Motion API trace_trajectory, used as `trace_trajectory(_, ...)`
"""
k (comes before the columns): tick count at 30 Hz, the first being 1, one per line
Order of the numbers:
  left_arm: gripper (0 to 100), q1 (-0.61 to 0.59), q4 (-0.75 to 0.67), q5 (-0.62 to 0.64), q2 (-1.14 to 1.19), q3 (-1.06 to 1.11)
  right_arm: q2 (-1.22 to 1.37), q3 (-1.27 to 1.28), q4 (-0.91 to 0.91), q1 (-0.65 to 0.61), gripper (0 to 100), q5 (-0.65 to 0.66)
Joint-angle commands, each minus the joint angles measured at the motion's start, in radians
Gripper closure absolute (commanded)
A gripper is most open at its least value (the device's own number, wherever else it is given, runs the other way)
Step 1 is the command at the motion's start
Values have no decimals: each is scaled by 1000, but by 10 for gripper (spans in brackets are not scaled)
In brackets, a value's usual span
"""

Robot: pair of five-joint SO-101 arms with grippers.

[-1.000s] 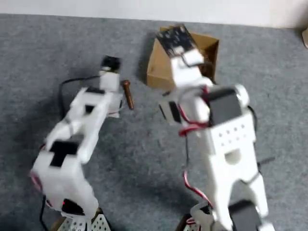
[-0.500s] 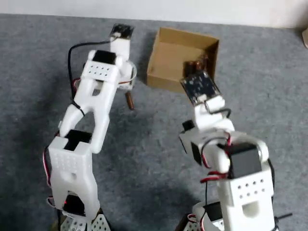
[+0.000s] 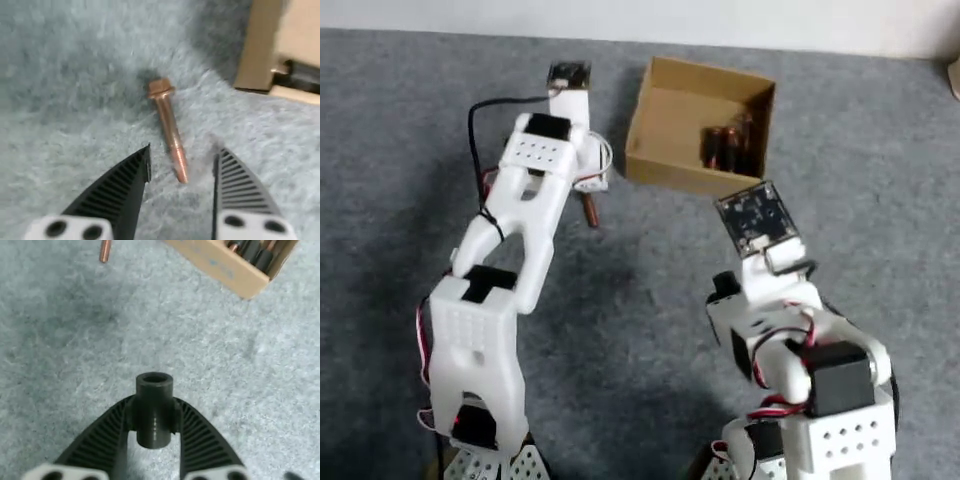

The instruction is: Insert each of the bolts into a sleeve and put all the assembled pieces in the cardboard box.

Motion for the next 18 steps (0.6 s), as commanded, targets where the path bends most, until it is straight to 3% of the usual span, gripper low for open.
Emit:
trace_trajectory(1,780,22,-17,28,33,-2,-18,-1,-35,13,993,14)
trace_trajectory(6,780,5,-26,143,122,-31,-18,-1,-35,13,993,14)
trace_trajectory(18,780,-48,12,227,398,-349,-21,1,-35,13,993,14)
